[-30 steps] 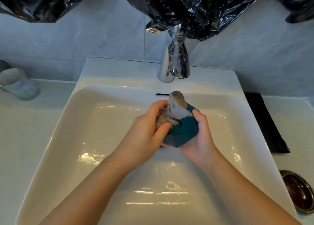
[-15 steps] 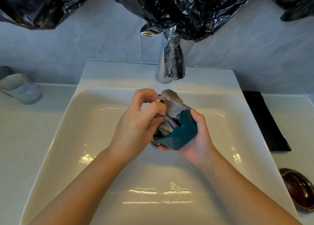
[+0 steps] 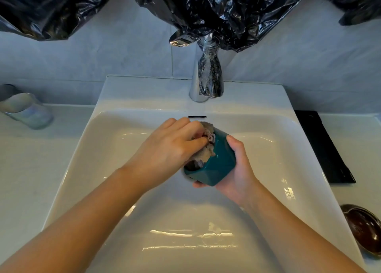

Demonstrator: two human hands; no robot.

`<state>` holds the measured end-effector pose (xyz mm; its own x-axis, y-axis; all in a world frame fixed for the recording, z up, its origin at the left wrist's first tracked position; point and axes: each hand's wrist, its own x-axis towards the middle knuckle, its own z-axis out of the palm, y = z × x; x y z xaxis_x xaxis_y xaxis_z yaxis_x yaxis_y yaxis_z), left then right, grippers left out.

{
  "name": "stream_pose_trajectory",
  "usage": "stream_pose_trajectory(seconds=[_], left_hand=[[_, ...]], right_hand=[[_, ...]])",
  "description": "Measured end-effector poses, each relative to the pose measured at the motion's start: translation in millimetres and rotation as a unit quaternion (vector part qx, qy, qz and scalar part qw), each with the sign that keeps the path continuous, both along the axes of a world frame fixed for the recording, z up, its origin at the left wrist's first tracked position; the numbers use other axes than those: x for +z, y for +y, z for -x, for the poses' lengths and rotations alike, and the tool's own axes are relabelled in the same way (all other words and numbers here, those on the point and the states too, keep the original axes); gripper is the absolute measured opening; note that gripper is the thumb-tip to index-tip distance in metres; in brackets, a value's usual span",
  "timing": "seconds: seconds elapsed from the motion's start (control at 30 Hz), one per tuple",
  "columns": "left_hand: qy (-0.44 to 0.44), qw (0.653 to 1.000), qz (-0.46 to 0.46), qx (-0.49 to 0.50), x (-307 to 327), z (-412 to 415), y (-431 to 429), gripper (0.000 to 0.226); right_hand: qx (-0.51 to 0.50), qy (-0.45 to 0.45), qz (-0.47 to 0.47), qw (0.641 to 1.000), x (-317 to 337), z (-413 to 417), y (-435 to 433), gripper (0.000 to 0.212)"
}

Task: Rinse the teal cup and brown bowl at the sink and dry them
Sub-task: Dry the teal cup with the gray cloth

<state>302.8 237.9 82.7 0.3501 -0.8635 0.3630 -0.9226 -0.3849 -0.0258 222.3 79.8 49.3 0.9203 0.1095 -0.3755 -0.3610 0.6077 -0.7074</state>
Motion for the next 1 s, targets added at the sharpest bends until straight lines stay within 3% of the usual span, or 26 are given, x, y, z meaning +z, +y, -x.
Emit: stream_pose_trajectory(seconds=[0.13,0.2,0.3,0.43,0.57,0.7,0.87,1.0], left_hand=[[0.008,0.995,0.066,-0.075,-11,2,4,0.017],[0.065,0.99,0.078,-0.095,-11,-1,7,0.019],[0.161,0.984,0.01,-0.074,-6,-9,12,0.038],[0.161,0.983,-0.076,-0.047,-4,-8,12,0.053],[0.142,0.984,-0.099,-0.045,5,-5,11,0.059],[0.177,0.978,-0.083,-0.067,13,-5,8,0.053],[0.043,0.985,-0.139,-0.098,4,-9,16,0.07],[-0.009,0.977,-0.172,-0.127,-2,-13,12,0.072]], right_hand=[[0.007,0.014,0.006,1.0,-1,2,1,0.05],[0.003,0.013,-0.003,1.0,-1,1,1,0.054],[-0.002,0.013,-0.016,1.0,1,-2,-1,0.057],[-0.024,0.008,-0.022,0.999,3,-4,-4,0.058],[-0.013,-0.008,0.005,1.0,4,-2,-3,0.05],[-0.012,-0.008,0.016,1.0,1,-2,1,0.05],[-0.041,0.01,-0.038,0.998,3,-2,0,0.051],[-0.018,0.031,-0.016,0.999,1,-2,-3,0.054]])
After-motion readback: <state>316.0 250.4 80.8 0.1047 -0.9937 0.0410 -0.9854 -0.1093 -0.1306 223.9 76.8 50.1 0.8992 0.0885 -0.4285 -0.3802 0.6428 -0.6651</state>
